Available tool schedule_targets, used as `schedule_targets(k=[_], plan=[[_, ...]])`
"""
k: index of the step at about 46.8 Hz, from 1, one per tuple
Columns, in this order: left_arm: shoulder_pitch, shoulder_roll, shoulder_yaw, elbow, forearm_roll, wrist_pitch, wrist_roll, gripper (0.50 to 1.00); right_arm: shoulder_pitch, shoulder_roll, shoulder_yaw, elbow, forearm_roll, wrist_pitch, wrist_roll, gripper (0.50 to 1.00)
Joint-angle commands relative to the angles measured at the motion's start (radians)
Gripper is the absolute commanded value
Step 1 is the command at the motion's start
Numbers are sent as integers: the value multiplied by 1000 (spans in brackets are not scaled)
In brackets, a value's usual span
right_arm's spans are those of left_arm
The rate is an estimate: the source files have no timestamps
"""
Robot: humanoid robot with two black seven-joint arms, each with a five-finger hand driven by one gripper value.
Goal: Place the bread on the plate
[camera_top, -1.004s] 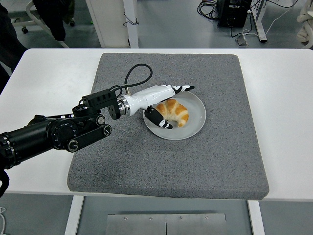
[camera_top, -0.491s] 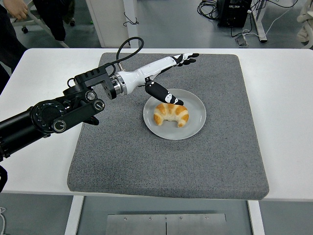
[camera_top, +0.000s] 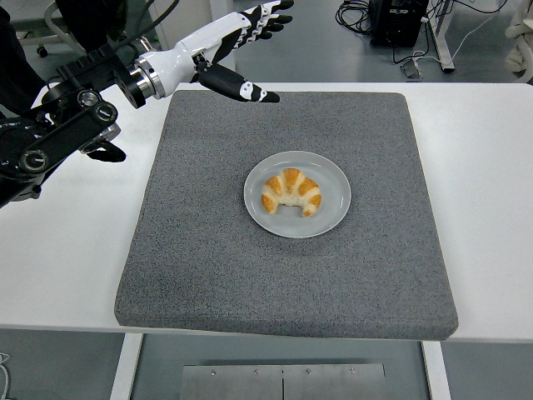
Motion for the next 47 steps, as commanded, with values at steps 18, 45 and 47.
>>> schedule_targets(k=[18,45,47], plan=[[-2,58,-23,6,-332,29,1,969,0,0,0,0,0,0,0,1000],[29,71,-20,110,-636,83,4,969,0,0,0,0,0,0,0,1000],[30,69,-20,133,-653,83,4,969,0,0,0,0,0,0,0,1000]])
